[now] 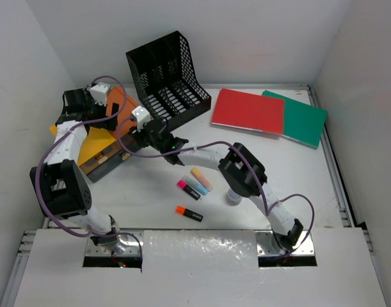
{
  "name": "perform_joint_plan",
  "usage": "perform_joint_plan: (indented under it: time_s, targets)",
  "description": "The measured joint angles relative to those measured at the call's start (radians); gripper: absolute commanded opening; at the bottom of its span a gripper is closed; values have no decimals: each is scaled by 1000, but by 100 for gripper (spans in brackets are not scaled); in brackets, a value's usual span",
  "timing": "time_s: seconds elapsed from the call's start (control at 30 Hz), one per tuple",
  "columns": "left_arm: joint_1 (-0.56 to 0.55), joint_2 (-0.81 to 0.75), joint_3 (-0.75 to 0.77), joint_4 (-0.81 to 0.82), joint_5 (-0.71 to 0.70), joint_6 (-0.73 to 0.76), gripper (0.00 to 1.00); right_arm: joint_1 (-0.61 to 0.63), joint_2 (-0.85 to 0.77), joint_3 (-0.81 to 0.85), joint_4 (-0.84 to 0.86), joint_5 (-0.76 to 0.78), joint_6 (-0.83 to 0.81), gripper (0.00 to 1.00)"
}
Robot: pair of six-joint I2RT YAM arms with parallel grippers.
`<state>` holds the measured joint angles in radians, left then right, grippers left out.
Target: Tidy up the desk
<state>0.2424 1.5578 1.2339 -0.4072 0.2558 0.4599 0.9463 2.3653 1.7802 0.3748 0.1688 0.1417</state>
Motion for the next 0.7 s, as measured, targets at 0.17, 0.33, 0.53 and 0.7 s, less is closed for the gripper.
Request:
perform_joint_plan:
  time_s: [0.17, 0.33, 0.53, 0.7]
  targets:
    - [0, 0, 0, 1, -1, 7, 99, 1, 0, -26, 45, 4, 2, 10]
    - [0, 0, 0, 2, -6, 7, 99, 1, -36, -123, 134, 2, 8, 0]
    - [0, 1, 0, 8, -17, 5, 99, 14, -171, -325, 170, -1, 11, 0]
    - [2, 7, 0, 22, -24, 2, 99, 33, -288, -483, 174, -5, 11, 0]
